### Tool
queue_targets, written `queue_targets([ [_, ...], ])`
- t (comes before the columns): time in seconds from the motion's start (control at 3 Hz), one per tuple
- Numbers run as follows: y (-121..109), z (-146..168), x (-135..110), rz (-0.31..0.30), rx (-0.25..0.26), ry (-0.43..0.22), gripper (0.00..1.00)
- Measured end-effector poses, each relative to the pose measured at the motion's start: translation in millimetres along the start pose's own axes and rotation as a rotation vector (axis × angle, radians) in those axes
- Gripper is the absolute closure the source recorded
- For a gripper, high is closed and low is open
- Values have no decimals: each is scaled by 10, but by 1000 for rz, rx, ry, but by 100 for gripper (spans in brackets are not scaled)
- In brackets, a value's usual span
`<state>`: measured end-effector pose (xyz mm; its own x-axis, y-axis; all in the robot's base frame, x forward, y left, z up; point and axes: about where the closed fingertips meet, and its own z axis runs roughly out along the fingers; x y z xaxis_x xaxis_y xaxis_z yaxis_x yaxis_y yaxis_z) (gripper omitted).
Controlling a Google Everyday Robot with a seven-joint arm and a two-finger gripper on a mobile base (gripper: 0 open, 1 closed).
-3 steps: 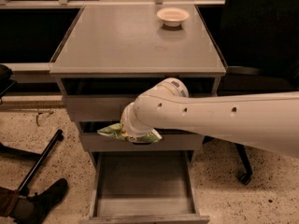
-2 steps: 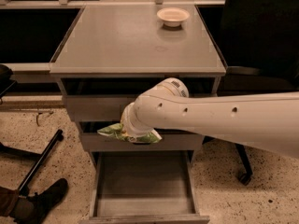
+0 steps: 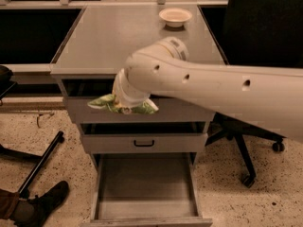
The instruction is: Pick green jalapeno chip bag from bottom drawer and place on counter
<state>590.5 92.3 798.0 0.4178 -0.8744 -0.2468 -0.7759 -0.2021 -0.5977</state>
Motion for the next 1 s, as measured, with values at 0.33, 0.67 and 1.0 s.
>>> queue_targets([
  [0.33, -650, -308, -234, -93, 105, -8, 100],
  [0.67, -650, -309, -234, -93, 105, -8, 100],
  [1.0, -778, -396, -287, -130, 121, 12, 100],
])
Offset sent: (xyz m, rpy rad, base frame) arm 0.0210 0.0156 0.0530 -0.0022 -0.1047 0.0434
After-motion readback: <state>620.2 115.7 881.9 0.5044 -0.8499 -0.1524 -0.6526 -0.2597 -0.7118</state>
